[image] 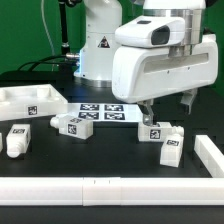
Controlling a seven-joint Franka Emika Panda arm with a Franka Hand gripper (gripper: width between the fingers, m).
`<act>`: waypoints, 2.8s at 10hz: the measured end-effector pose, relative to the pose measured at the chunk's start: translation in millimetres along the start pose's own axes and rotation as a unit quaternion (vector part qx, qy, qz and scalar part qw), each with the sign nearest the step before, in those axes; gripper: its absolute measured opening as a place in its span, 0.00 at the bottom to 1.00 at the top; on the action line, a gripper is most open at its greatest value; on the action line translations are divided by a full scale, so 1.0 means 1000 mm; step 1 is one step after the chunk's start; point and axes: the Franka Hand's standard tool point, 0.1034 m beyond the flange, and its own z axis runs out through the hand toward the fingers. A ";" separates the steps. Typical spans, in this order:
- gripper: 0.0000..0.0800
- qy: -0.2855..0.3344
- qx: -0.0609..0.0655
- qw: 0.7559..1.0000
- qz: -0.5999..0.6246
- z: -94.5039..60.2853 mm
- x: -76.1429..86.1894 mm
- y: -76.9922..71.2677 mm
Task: Assemble one leg
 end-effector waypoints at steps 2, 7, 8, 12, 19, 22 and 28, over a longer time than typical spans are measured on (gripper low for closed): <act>0.81 -0.001 0.001 1.000 -0.001 0.001 0.000 -0.001; 0.81 -0.023 0.011 0.988 0.152 0.005 0.000 -0.010; 0.81 -0.026 0.013 0.983 0.181 0.005 0.009 -0.014; 0.81 -0.028 0.026 0.977 0.211 0.011 0.010 -0.013; 0.81 -0.018 0.021 0.967 0.254 0.063 -0.007 -0.014; 0.78 -0.011 0.020 0.968 0.251 0.065 -0.008 -0.015; 0.36 -0.019 0.022 0.972 0.231 0.024 -0.002 -0.004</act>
Offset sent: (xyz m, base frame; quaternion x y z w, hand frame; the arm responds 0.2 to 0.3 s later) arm 0.0000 0.0000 0.0000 0.0000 0.0000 0.0000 1.0000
